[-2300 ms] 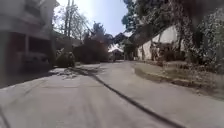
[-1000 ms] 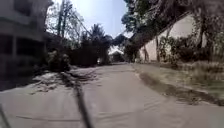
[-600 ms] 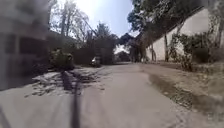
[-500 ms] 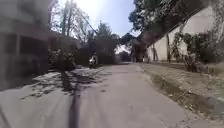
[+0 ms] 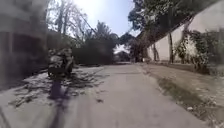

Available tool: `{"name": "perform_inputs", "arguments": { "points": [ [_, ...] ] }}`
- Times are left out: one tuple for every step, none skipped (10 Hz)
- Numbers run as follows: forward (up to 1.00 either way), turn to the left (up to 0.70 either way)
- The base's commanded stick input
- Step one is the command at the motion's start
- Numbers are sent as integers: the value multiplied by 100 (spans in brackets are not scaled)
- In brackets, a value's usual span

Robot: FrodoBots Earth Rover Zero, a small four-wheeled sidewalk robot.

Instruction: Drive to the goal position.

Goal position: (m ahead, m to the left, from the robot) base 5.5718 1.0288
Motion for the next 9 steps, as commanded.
{"name": "perform_inputs", "arguments": {
  "points": [
    [100, -31],
    [100, -31],
    [100, -31],
    [100, -13],
    [100, 9],
    [100, 9],
    [100, 9],
    [100, 9],
    [100, 9]
  ]
}}
